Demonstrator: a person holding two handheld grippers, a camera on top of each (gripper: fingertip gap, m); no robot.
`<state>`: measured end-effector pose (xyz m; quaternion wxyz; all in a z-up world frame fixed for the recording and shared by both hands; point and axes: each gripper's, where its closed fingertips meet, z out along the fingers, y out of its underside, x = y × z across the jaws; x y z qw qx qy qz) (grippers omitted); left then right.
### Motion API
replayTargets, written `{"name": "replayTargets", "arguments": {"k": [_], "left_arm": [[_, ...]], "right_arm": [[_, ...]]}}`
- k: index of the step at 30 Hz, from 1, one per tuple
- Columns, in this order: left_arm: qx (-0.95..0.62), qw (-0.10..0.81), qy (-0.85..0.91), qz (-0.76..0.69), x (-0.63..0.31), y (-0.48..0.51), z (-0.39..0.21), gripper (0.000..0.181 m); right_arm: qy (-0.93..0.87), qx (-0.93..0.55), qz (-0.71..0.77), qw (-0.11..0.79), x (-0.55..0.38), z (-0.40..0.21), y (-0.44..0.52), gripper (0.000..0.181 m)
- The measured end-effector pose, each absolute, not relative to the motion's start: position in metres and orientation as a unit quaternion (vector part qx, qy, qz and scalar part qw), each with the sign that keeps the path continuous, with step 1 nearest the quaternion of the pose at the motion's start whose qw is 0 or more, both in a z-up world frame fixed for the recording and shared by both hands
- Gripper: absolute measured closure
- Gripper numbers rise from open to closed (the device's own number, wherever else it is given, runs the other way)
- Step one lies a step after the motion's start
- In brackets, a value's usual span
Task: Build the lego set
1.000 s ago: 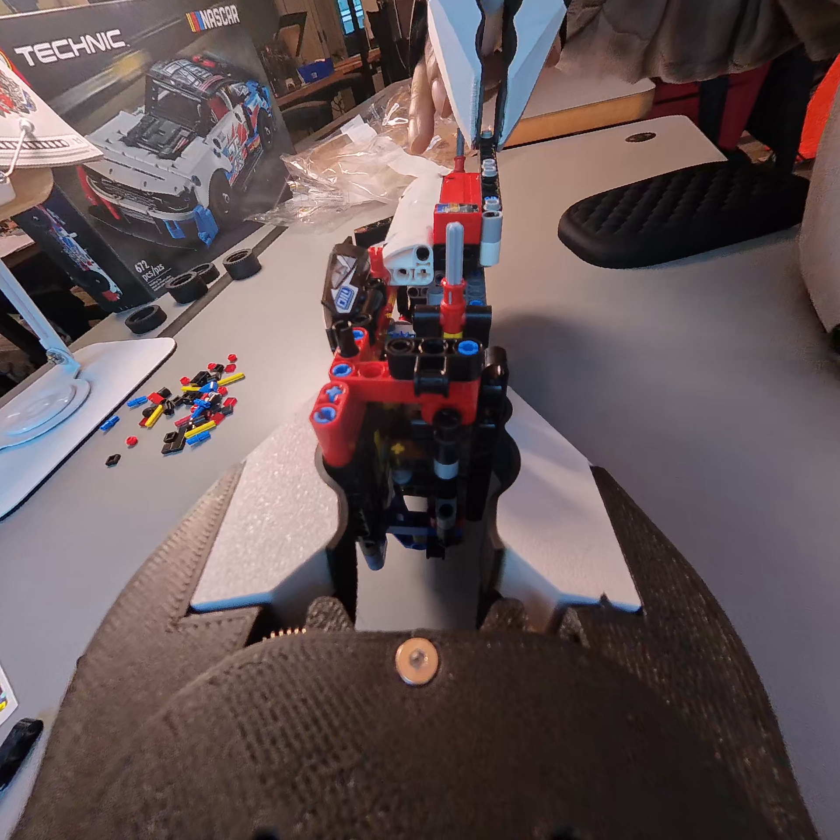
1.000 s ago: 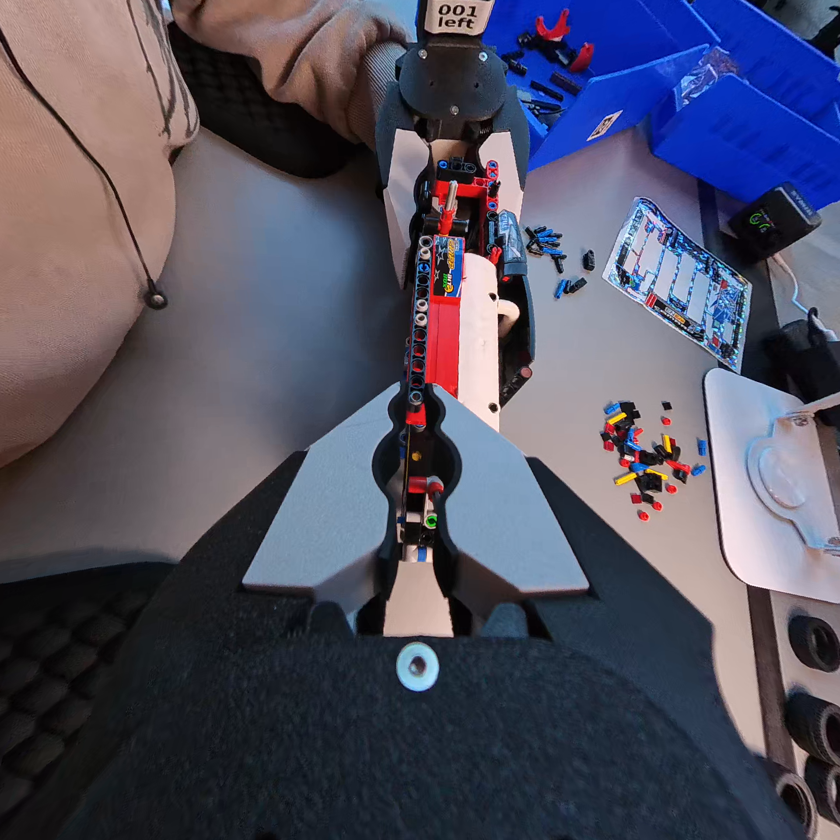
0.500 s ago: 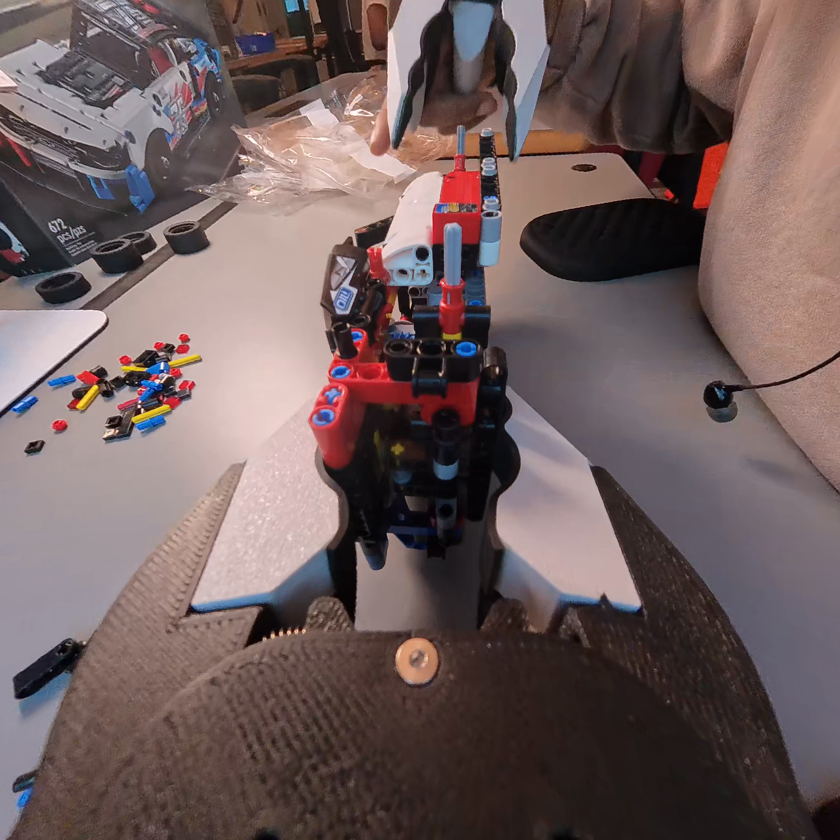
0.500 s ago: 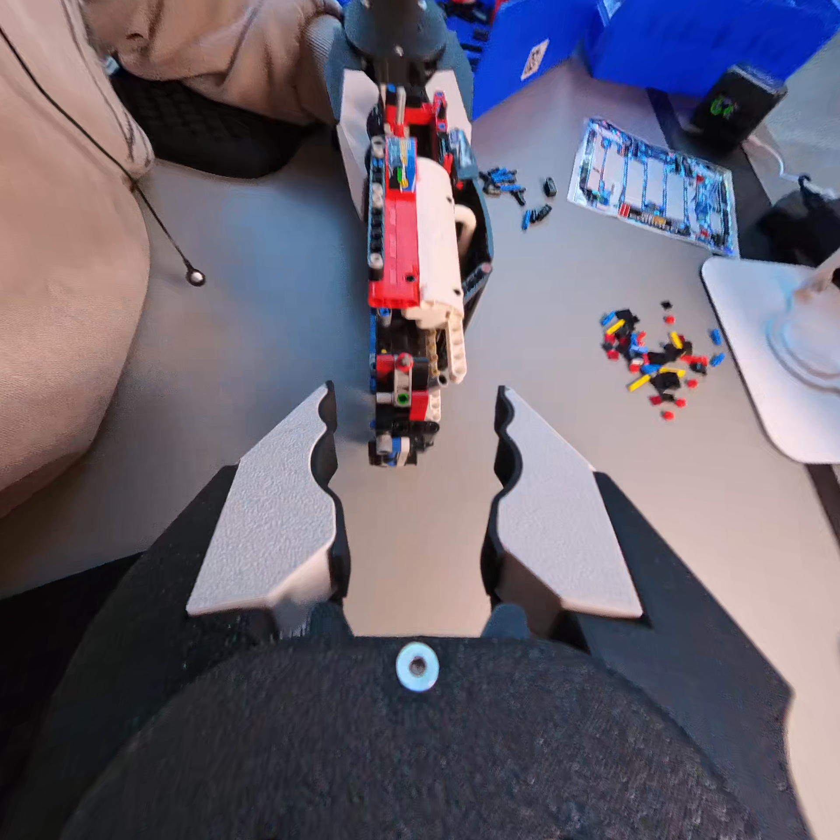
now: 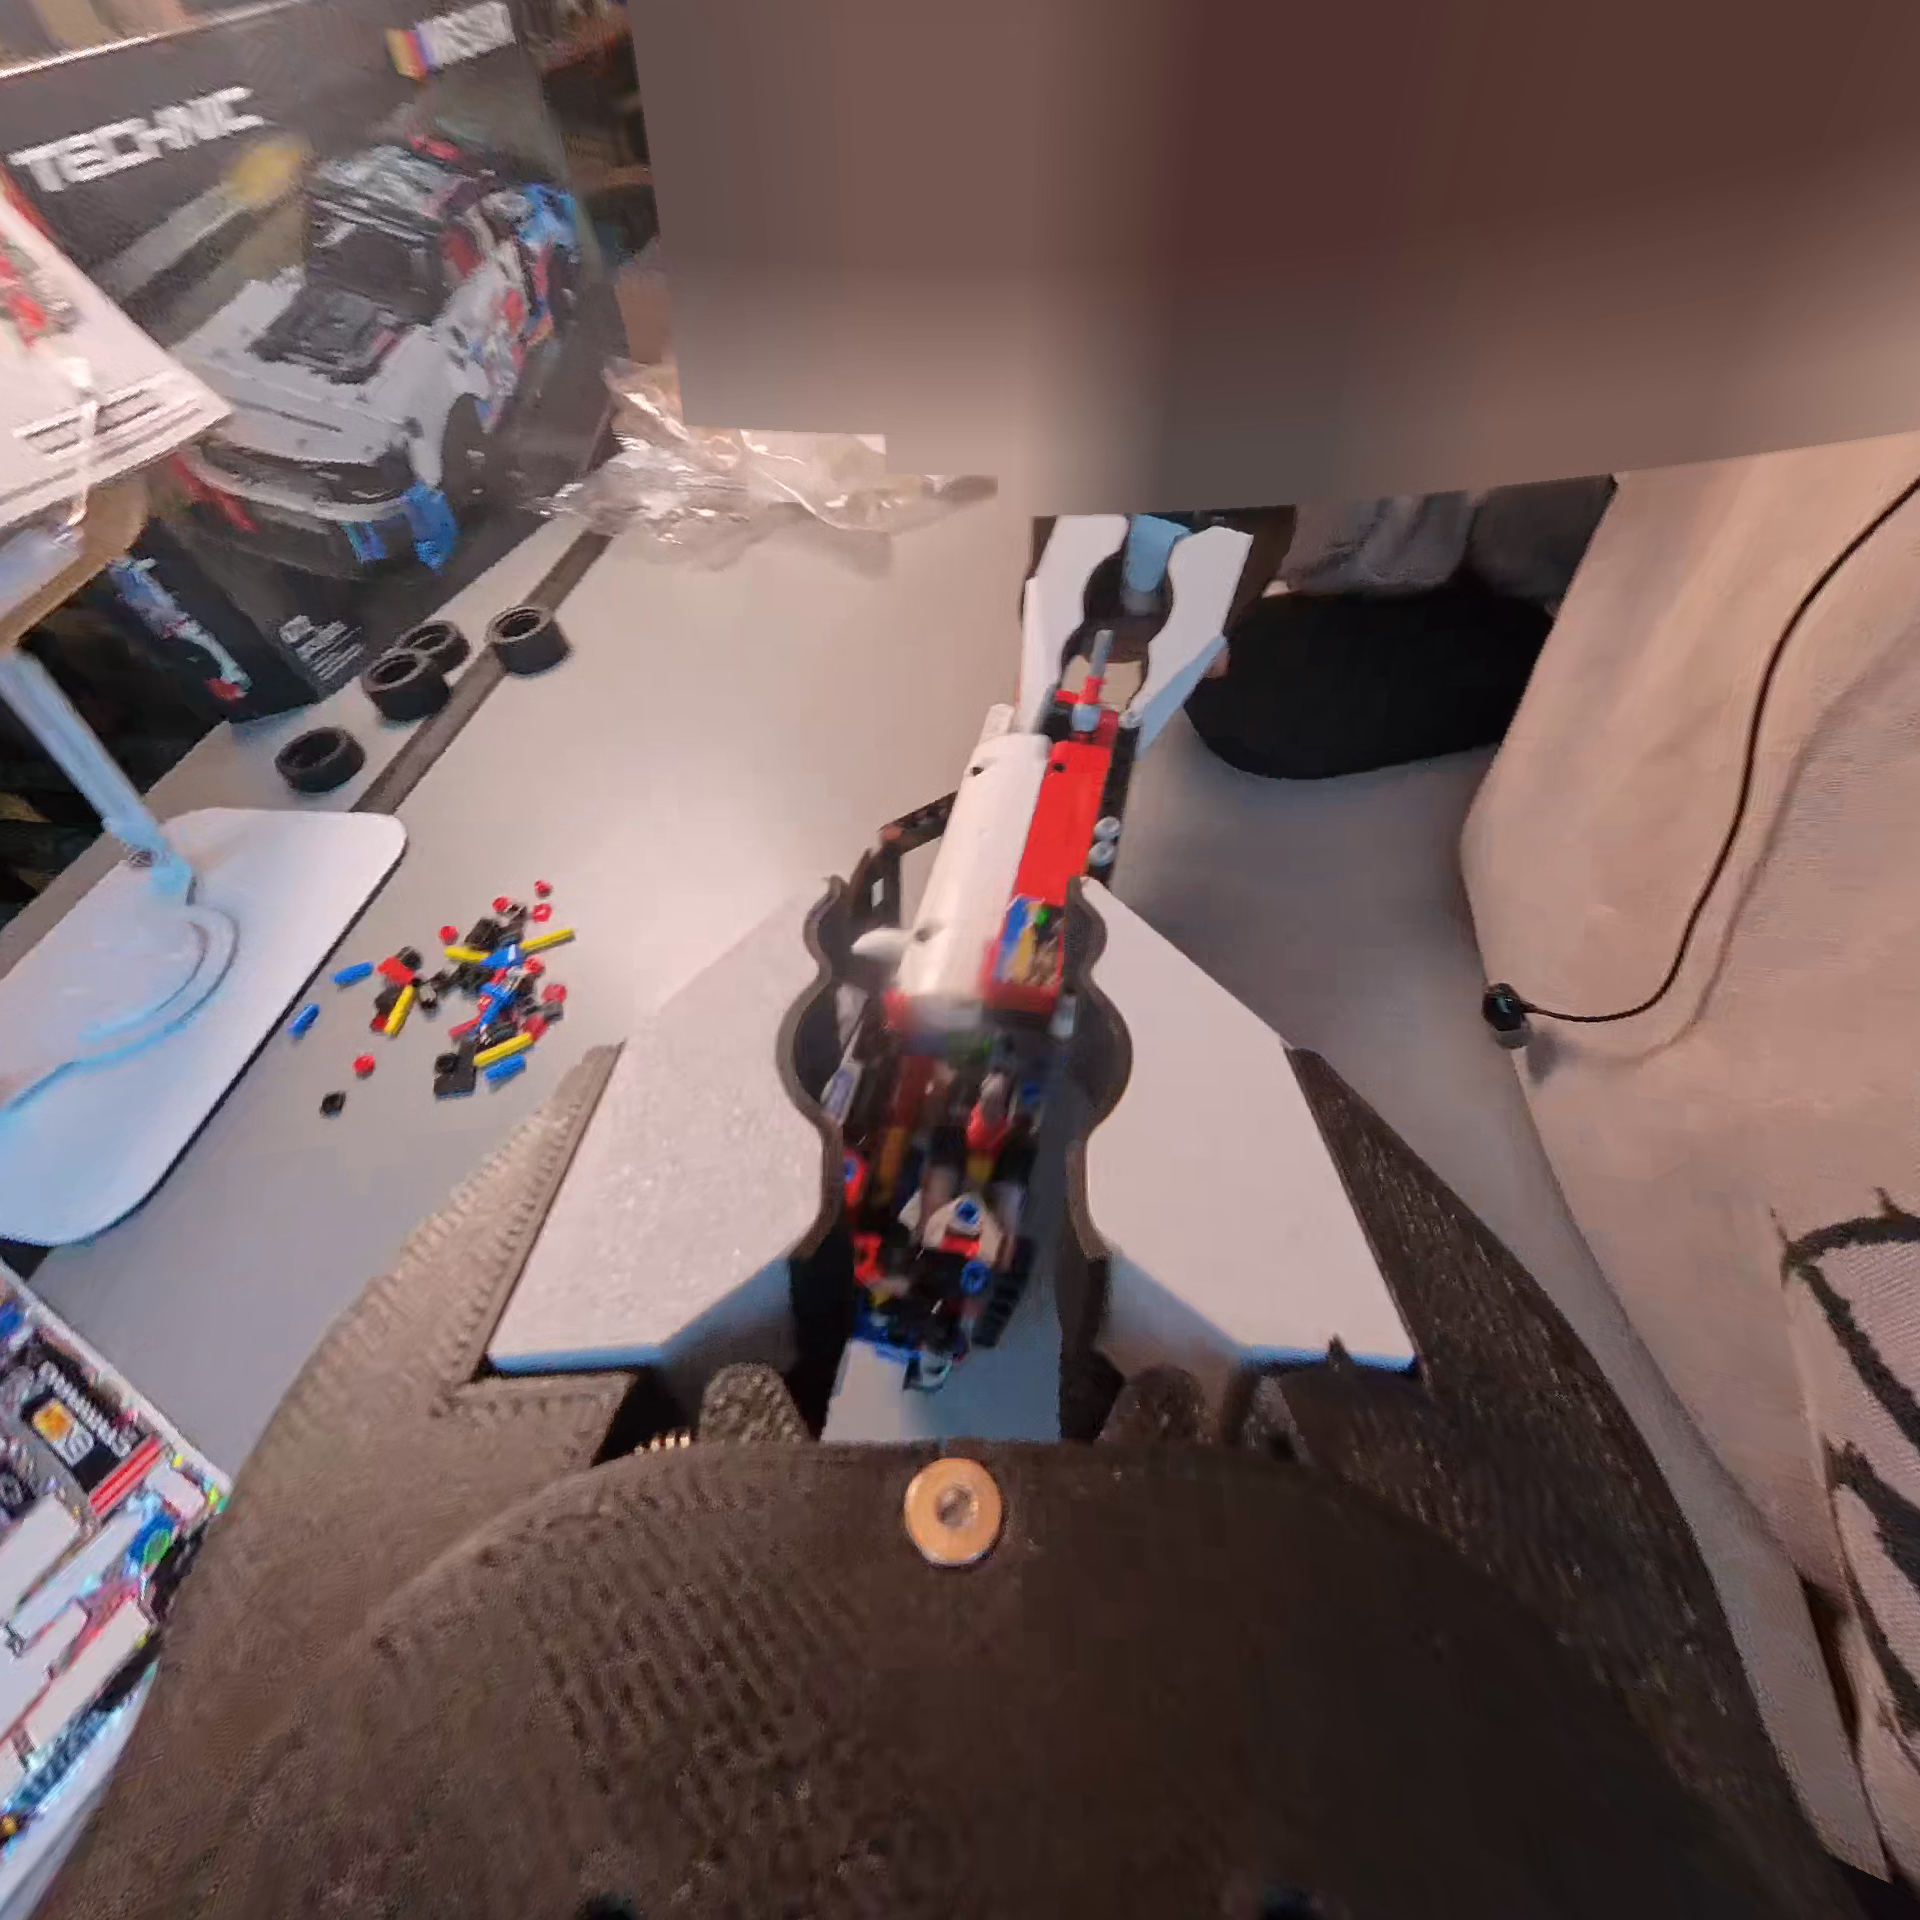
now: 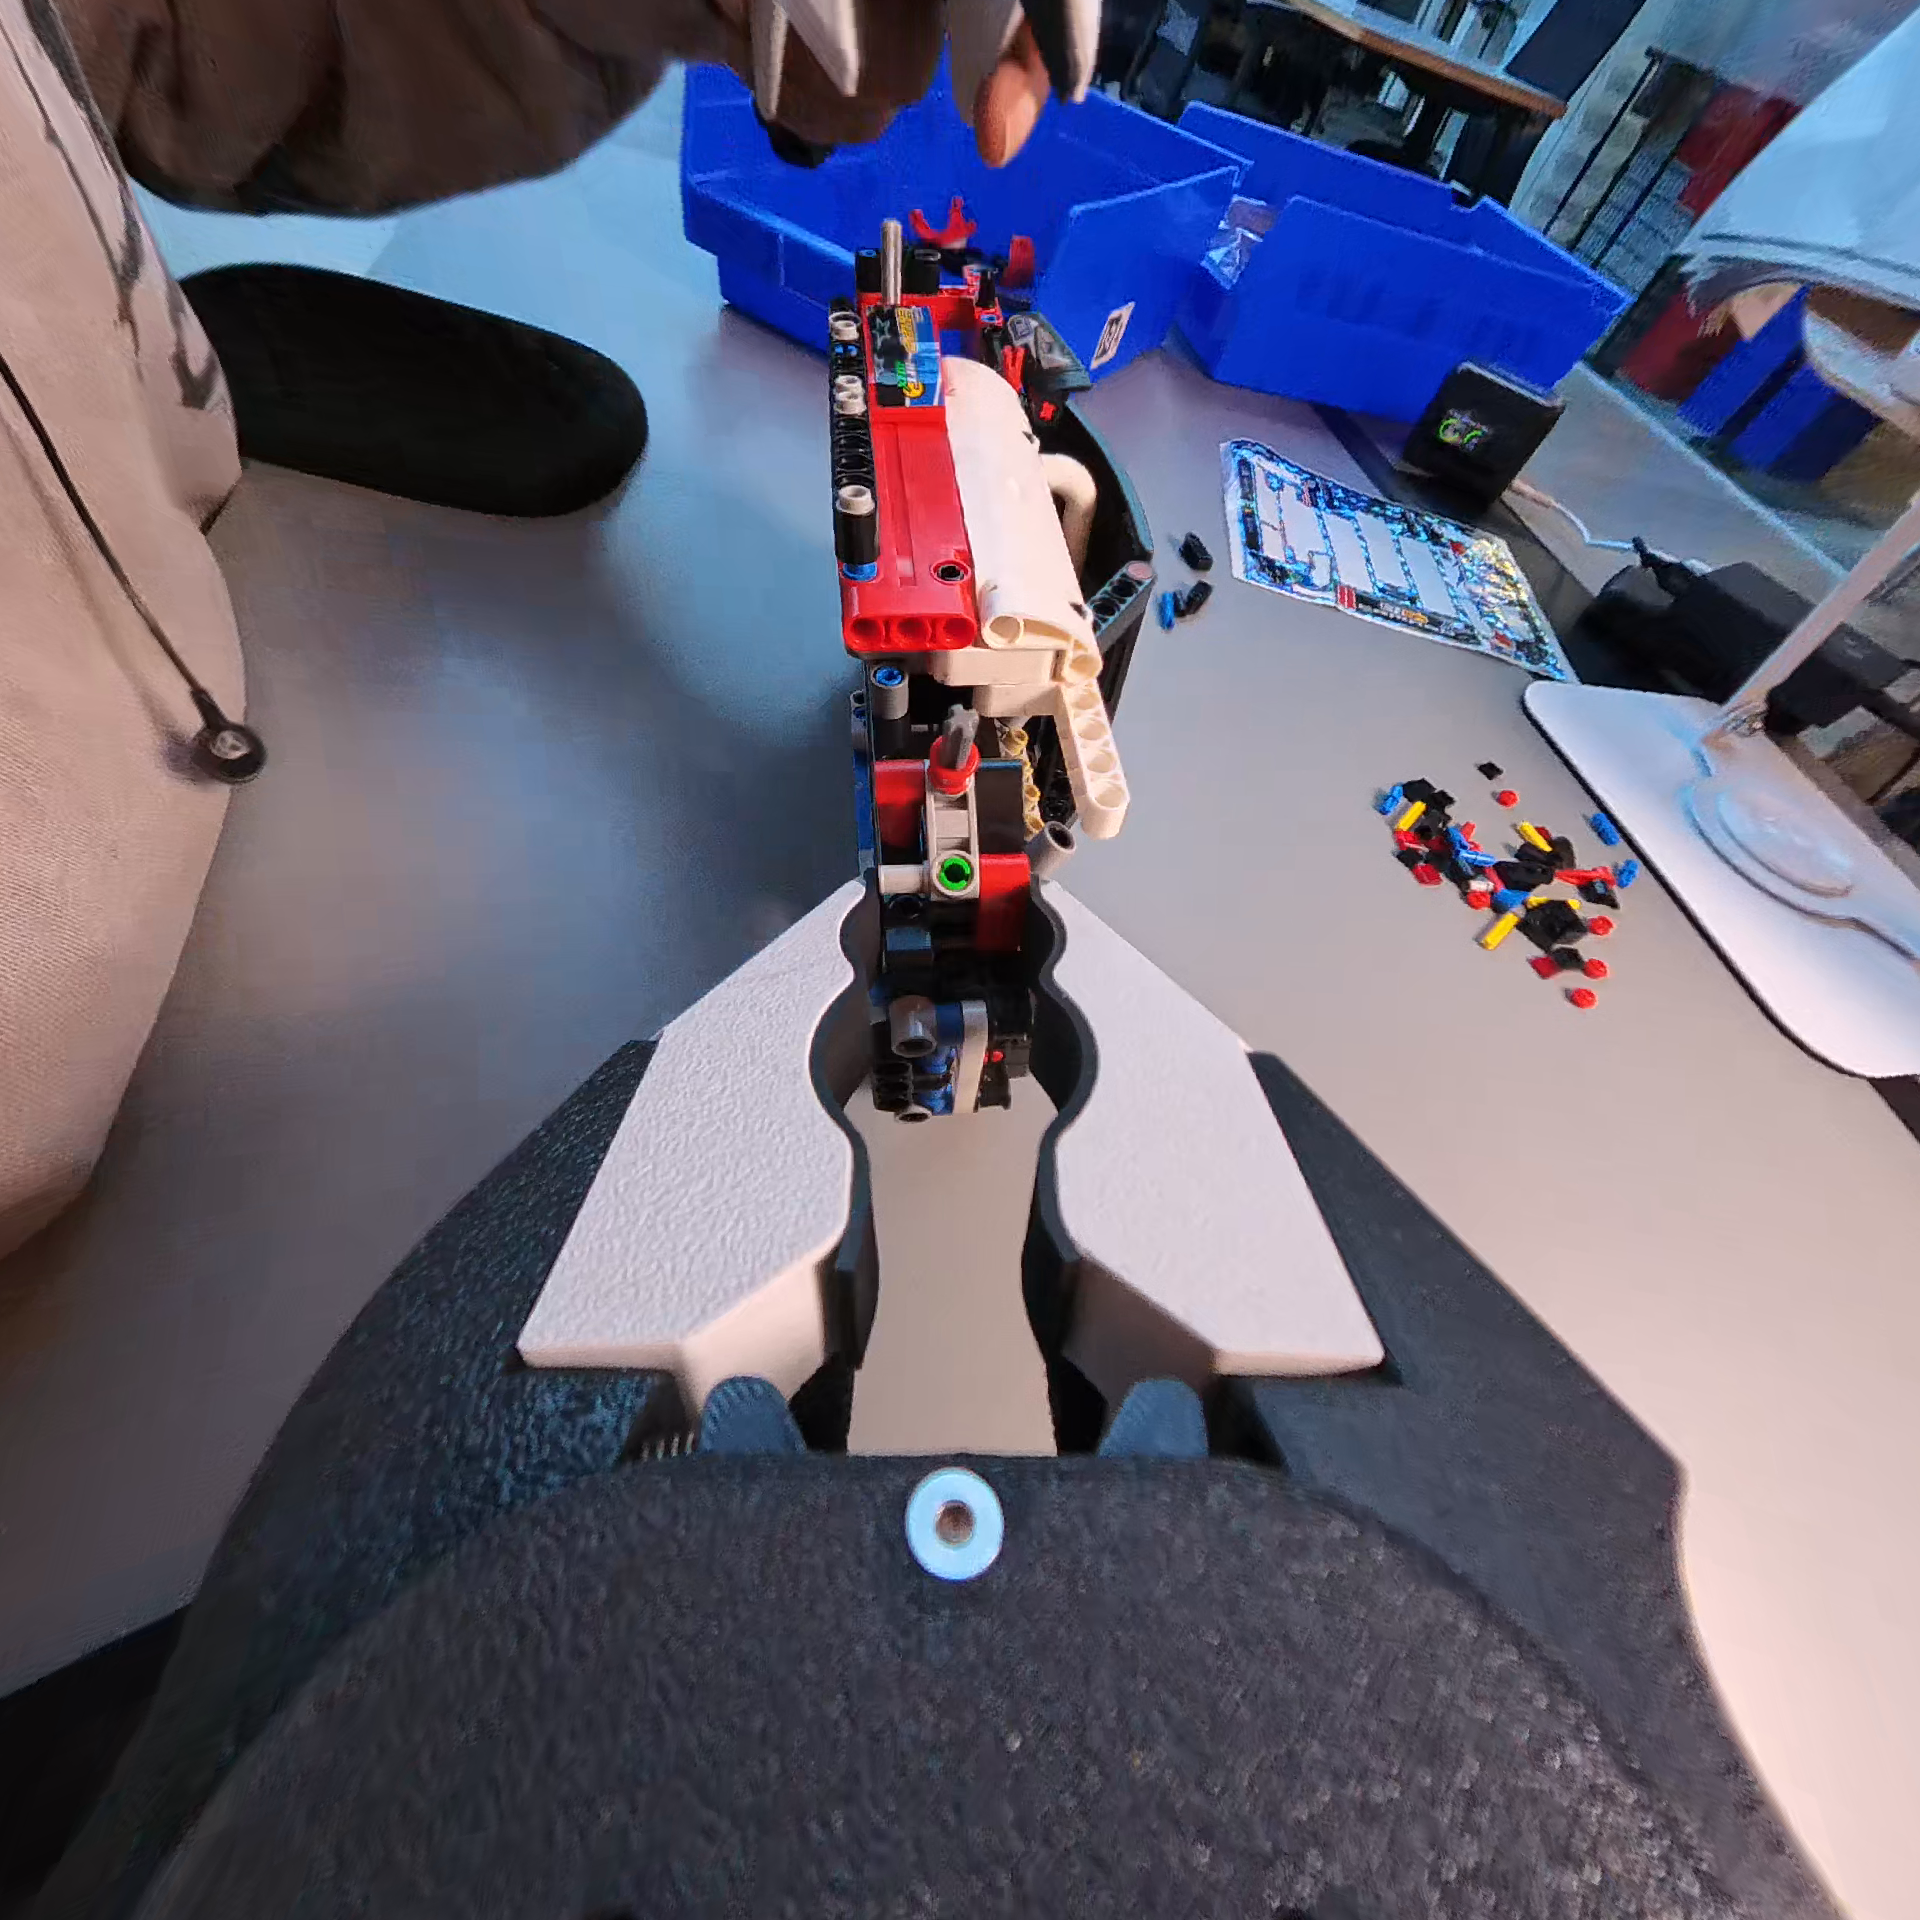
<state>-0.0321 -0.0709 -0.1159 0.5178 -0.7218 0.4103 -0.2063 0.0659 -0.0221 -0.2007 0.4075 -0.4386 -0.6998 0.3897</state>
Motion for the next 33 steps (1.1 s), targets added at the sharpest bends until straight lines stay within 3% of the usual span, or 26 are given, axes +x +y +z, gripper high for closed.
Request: {"name": "replayTargets", "arguments": {"k": [9, 25, 33], "left_arm": [[-0.725, 0.387, 0.568, -0.041, 0.015, -0.074, -0.165, 0.171], [-0.752, 0.259, 0.606, -0.025, 0.018, -0.071, -0.17, 0.178], [-0.755, 0.29, 0.585, -0.059, 0.02, -0.064, -0.169, 0.177]], "right_arm": [[-0.695, -0.418, 0.385, 0.441, 0.062, -0.2, -0.033, 0.158], [-0.694, -0.43, 0.382, 0.433, 0.061, -0.201, -0.032, 0.159], [-0.687, -0.444, 0.385, 0.427, 0.064, -0.201, -0.026, 0.159]]}}
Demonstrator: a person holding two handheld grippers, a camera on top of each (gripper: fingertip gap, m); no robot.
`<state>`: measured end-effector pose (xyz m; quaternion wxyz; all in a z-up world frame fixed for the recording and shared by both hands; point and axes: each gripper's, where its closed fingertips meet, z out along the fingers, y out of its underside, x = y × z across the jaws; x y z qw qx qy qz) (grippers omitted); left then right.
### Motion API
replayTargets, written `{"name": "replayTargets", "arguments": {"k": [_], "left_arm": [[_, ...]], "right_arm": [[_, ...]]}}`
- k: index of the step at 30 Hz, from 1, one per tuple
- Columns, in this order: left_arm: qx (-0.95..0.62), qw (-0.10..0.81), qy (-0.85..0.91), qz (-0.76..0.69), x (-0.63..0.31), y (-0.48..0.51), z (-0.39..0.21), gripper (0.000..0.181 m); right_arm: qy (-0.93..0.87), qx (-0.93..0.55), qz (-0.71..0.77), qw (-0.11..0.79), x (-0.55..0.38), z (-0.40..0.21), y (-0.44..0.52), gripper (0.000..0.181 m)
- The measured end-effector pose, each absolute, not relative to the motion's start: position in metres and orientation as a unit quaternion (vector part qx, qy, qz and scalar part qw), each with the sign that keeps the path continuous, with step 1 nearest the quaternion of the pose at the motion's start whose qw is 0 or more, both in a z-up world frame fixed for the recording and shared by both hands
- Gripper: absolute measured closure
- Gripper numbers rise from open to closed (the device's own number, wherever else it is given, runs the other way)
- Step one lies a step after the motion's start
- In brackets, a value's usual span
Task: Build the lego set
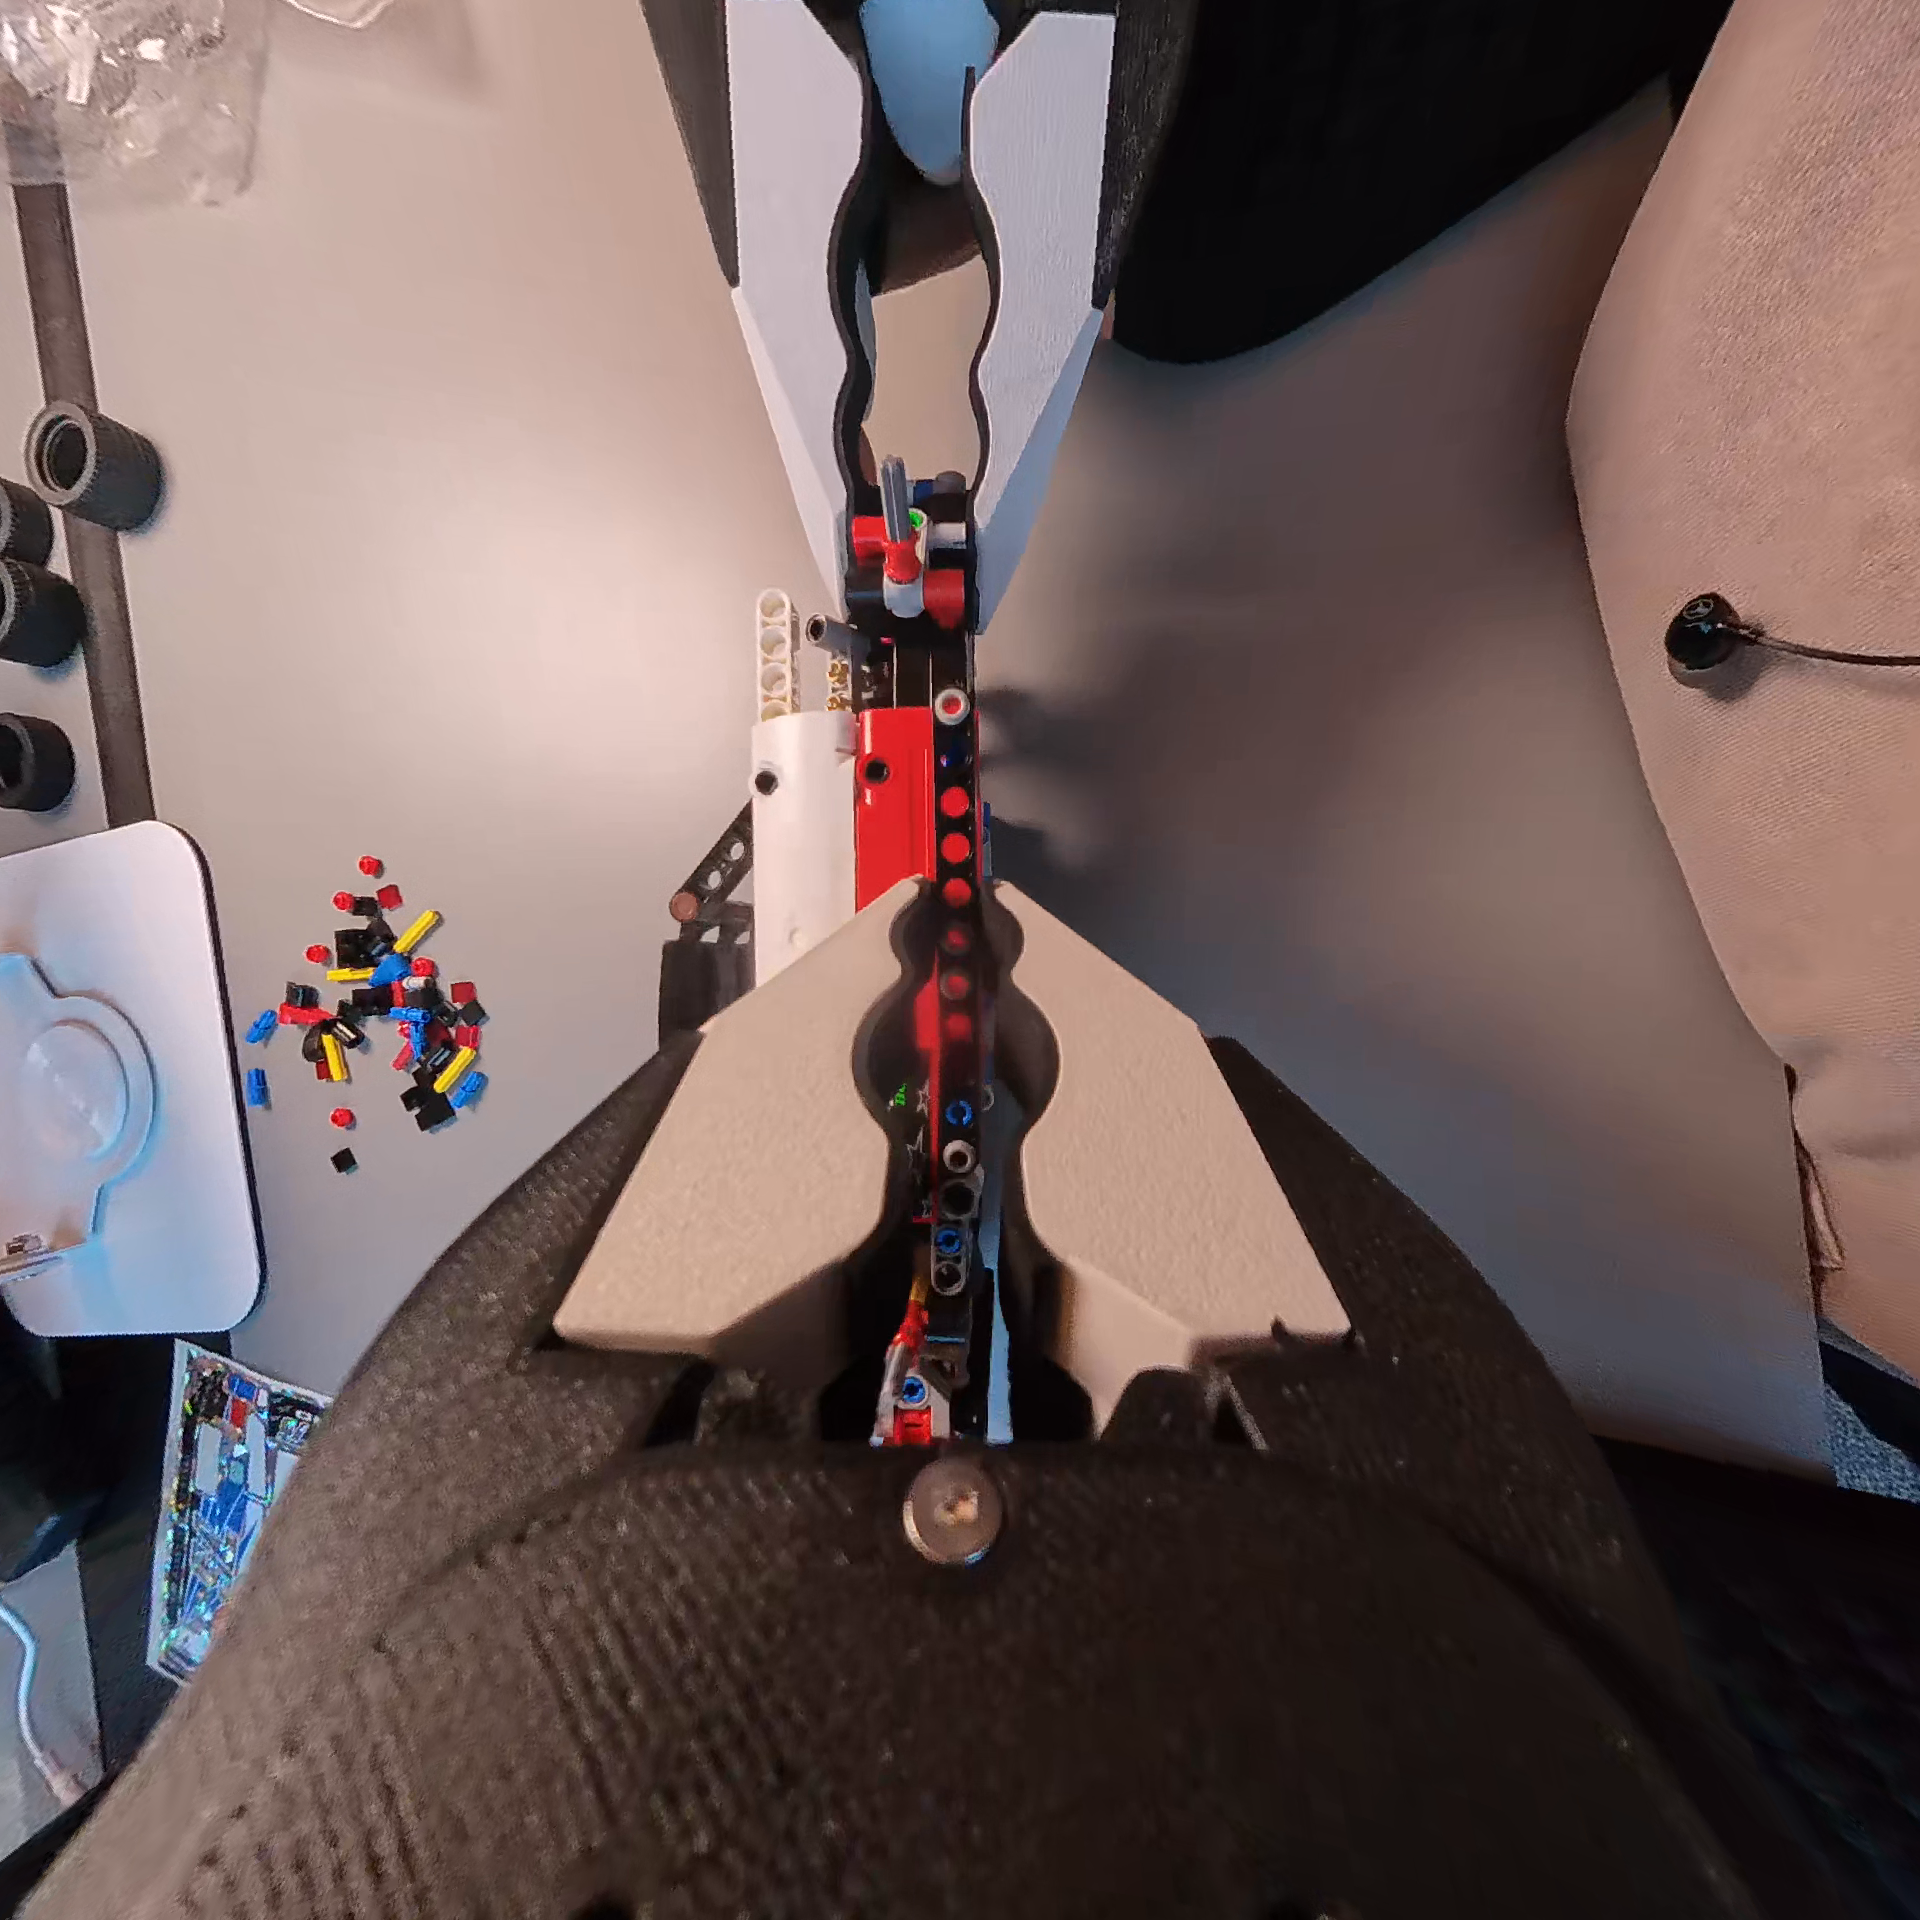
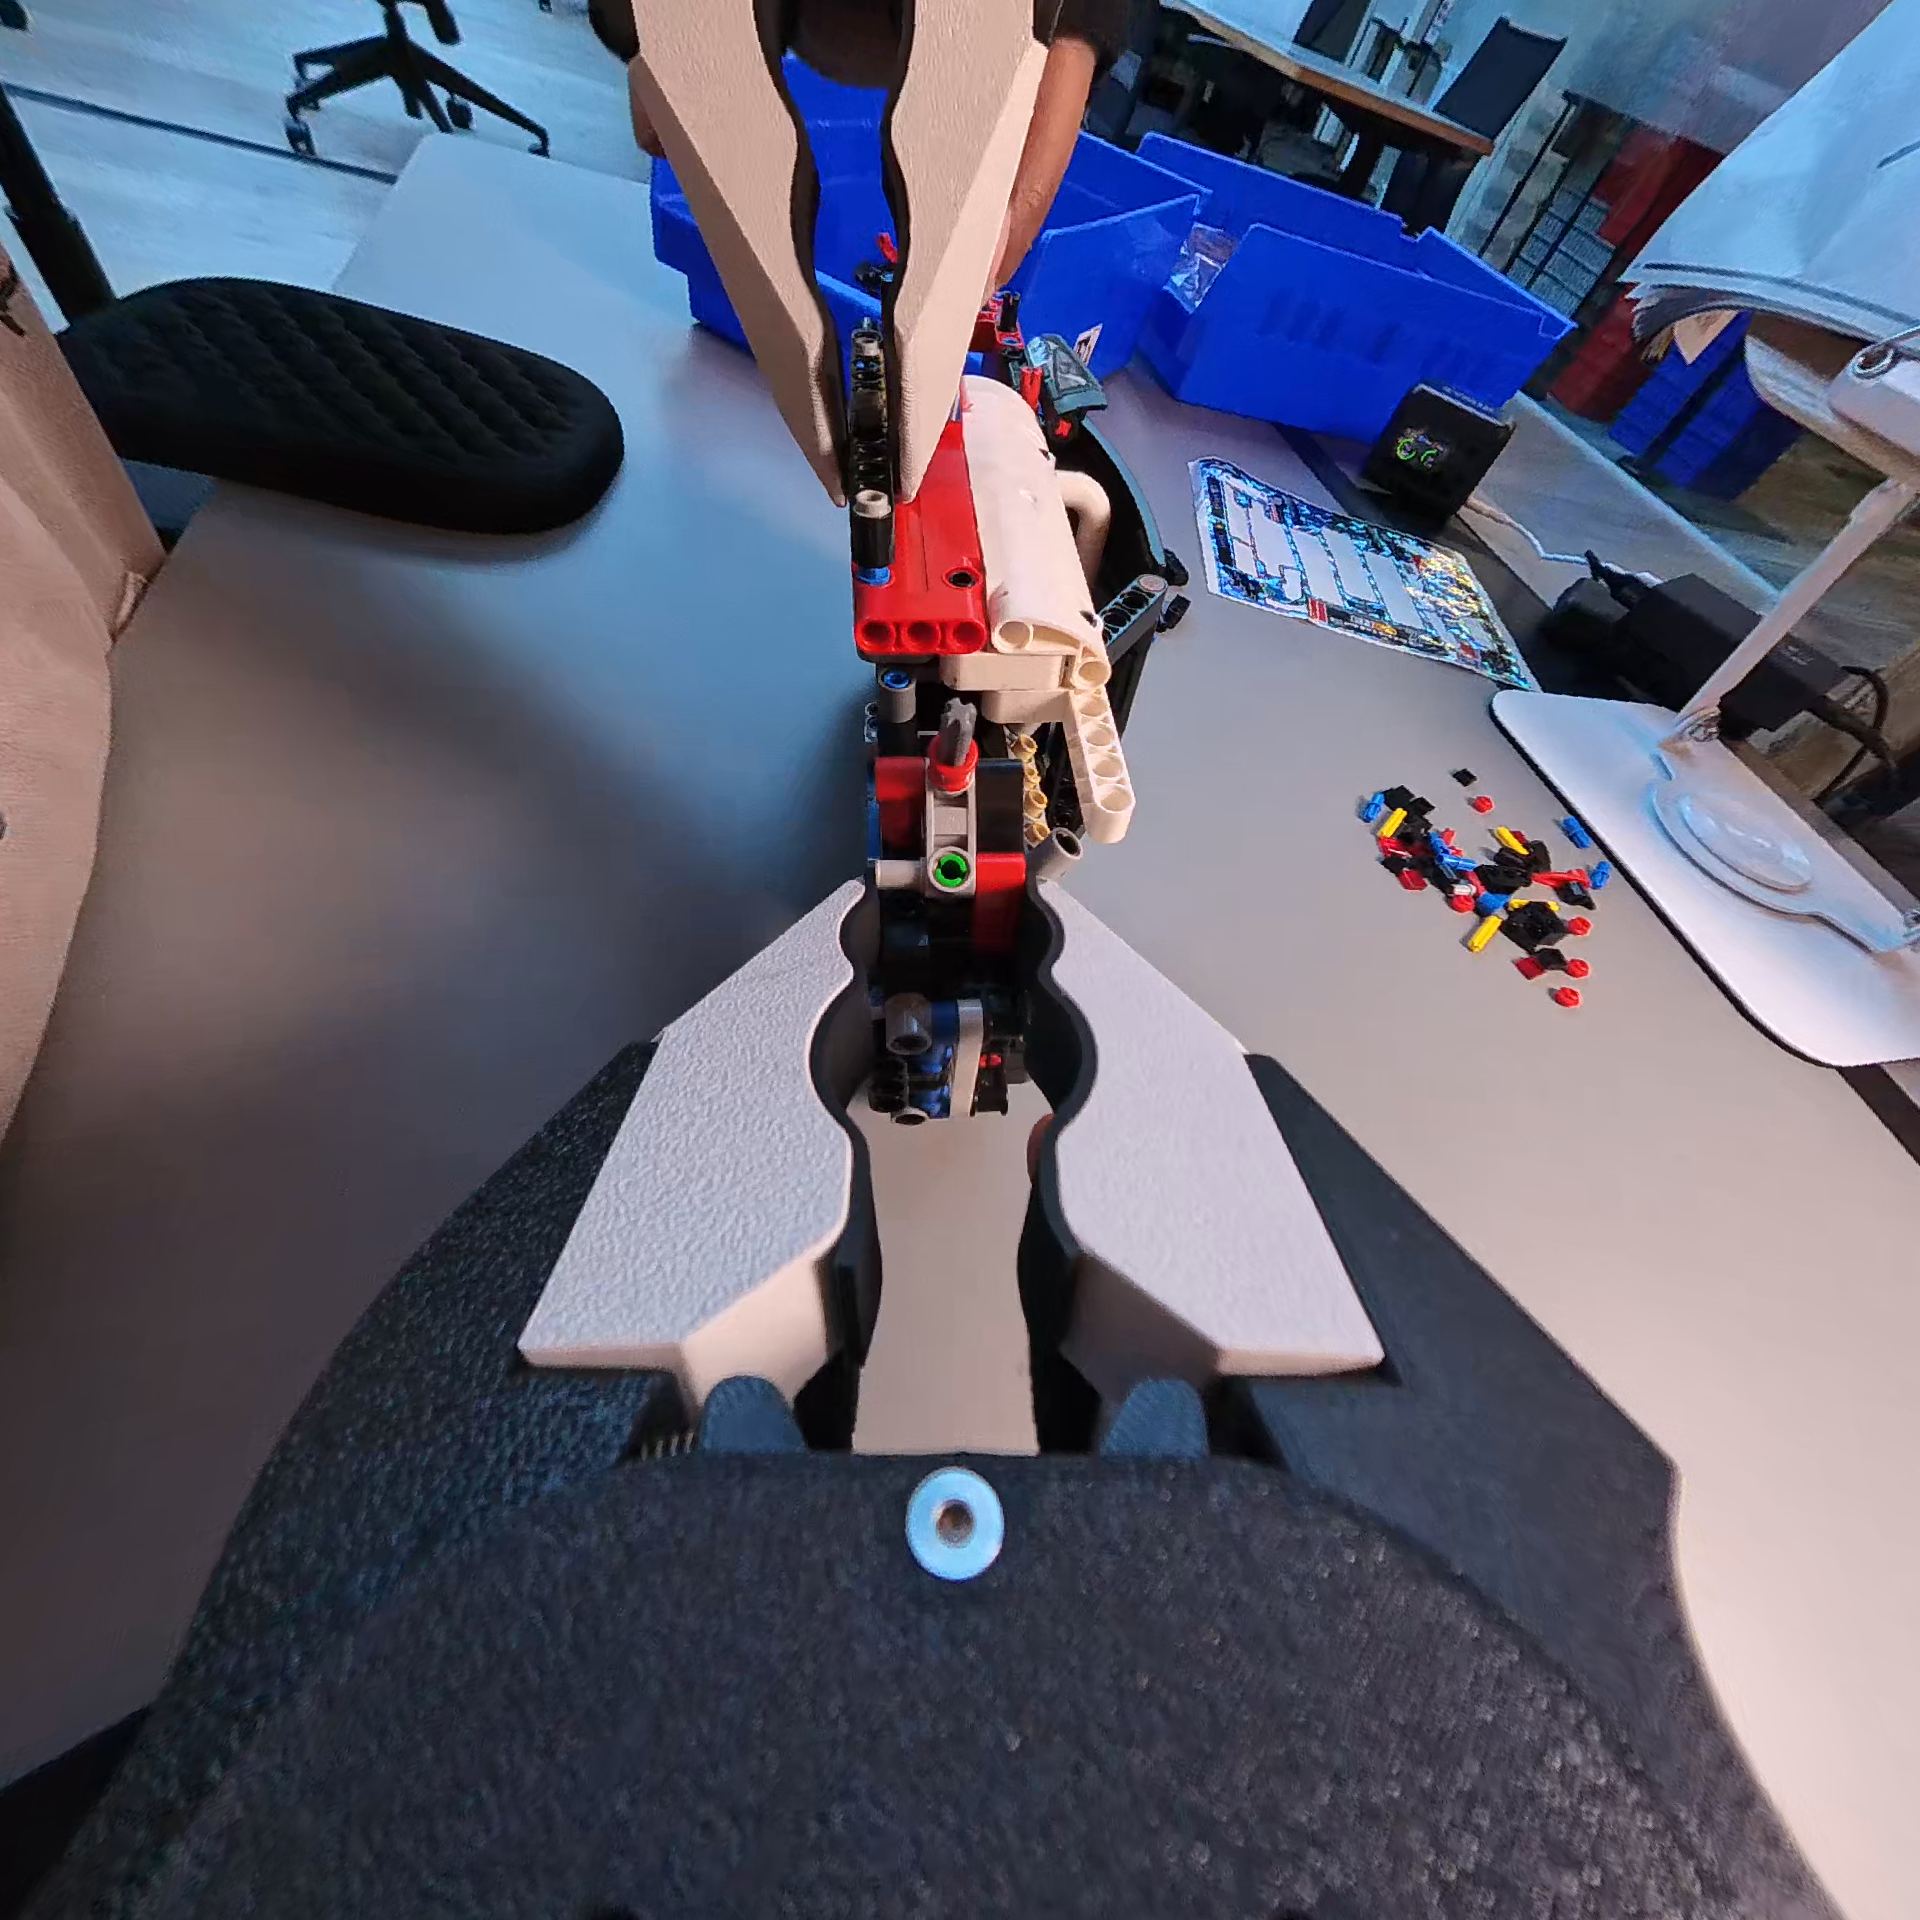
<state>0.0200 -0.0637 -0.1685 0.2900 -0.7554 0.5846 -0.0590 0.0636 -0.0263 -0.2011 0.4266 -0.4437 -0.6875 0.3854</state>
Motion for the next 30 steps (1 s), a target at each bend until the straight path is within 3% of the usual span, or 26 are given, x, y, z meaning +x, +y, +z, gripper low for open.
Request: {"name": "replayTargets", "arguments": {"k": [6, 24, 30], "left_arm": [[-0.752, 0.337, 0.559, -0.088, 0.03, -0.058, -0.16, 0.17], [-0.789, 0.21, 0.572, -0.07, 0.034, -0.053, -0.169, 0.174], [-0.78, 0.287, 0.545, -0.106, 0.034, -0.045, -0.152, 0.168]], "right_arm": [[-0.689, -0.445, 0.386, 0.421, 0.061, -0.2, -0.027, 0.159], [-0.686, -0.465, 0.379, 0.412, 0.061, -0.202, -0.024, 0.159], [-0.677, -0.48, 0.389, 0.4, 0.061, -0.2, -0.022, 0.159]]}}
